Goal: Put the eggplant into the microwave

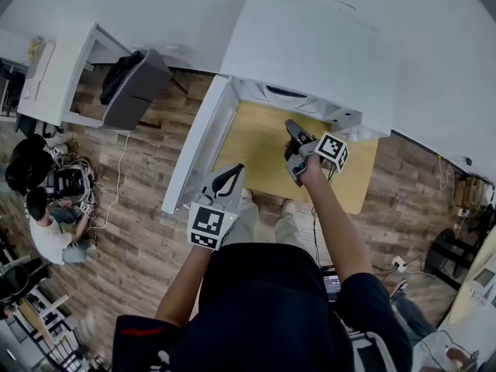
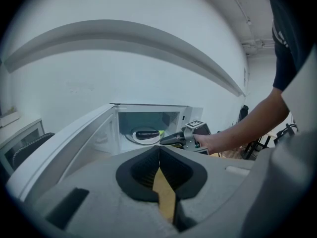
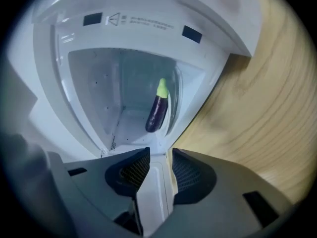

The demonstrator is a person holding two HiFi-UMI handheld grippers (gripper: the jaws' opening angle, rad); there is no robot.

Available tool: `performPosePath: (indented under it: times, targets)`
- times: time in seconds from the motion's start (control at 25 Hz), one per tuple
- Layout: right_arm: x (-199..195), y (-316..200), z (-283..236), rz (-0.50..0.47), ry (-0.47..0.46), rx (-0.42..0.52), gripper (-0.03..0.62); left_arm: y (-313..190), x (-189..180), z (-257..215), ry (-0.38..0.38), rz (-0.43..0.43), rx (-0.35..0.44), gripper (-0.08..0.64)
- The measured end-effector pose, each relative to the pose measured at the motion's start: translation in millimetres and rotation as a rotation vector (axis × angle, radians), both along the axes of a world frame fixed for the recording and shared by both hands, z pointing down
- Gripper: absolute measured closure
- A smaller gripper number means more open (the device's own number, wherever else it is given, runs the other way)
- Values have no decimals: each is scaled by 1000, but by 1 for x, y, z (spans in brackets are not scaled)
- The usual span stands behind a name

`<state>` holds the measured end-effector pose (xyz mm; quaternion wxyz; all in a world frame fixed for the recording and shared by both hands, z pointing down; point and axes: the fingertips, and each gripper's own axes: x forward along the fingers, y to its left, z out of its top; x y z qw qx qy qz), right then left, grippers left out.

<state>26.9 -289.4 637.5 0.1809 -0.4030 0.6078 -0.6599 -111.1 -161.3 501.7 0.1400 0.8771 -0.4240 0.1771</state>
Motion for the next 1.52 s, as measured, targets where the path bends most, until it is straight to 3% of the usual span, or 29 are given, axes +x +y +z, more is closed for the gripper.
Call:
performPosePath:
  times: [0.36, 0.56, 0.76, 0.96, 1.2, 1.52]
  targets:
    - [-3, 49, -72, -277, 238, 153, 572, -11, 10, -29, 12, -14, 80, 541]
    - [-3, 62, -134, -345, 359, 329, 580, -18, 11, -49, 24, -35, 119, 542]
    - [0, 76, -198, -396, 571, 574, 580, -23, 16, -69, 38, -52, 151, 543]
    - [8, 89, -251, -394, 741, 776, 580, -26, 29, -99, 57, -48, 186, 541]
    - [24, 104, -304, -344, 887, 964, 580, -25, 39, -151, 40, -58, 282, 543]
    - [47, 111, -337, -254, 952, 1049, 580, -20, 52, -196, 24, -41, 395, 541]
